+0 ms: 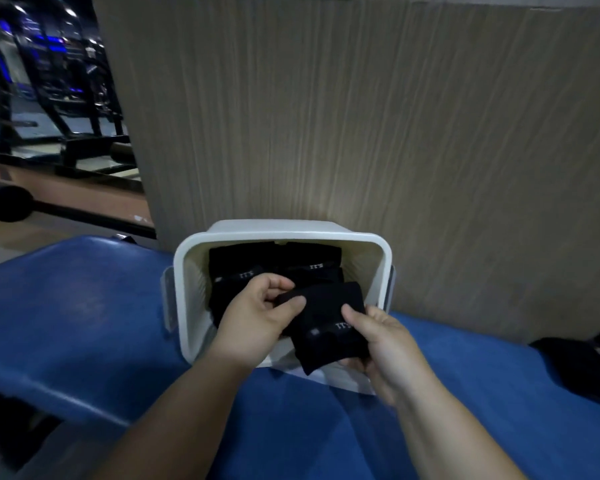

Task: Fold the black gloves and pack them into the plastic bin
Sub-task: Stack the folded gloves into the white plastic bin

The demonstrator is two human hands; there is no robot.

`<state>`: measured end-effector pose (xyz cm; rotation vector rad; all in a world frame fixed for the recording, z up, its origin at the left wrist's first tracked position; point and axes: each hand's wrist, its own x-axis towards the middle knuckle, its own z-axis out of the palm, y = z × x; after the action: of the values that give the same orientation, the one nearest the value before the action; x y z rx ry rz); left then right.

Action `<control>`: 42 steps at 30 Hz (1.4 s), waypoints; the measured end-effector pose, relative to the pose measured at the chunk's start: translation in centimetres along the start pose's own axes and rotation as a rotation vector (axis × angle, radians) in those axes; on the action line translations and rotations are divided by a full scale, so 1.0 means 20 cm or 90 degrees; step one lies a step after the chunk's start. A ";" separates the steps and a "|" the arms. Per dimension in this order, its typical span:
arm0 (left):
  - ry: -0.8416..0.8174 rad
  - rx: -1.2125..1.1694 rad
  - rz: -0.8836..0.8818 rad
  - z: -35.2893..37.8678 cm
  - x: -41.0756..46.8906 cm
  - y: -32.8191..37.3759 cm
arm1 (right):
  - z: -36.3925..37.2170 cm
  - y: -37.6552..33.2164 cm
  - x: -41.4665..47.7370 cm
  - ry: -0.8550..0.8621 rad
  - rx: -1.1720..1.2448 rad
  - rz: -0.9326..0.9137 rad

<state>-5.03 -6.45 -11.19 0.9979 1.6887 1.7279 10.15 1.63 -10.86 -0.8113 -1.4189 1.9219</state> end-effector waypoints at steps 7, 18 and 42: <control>0.119 -0.001 0.077 -0.12 0.04 0.01 | 0.19 -0.09 0.08 0.015 -0.024 -0.067; 0.207 0.022 0.045 -0.18 0.06 -0.02 | 0.41 -0.16 0.28 0.034 -0.004 -0.062; 0.165 0.022 -0.002 -0.23 0.13 -0.08 | 0.61 -0.16 0.42 -0.026 -0.135 -0.037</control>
<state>-10.47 -6.95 -12.23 0.8126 1.8825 1.8977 -4.04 1.64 -5.88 -0.8206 -1.6743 1.7736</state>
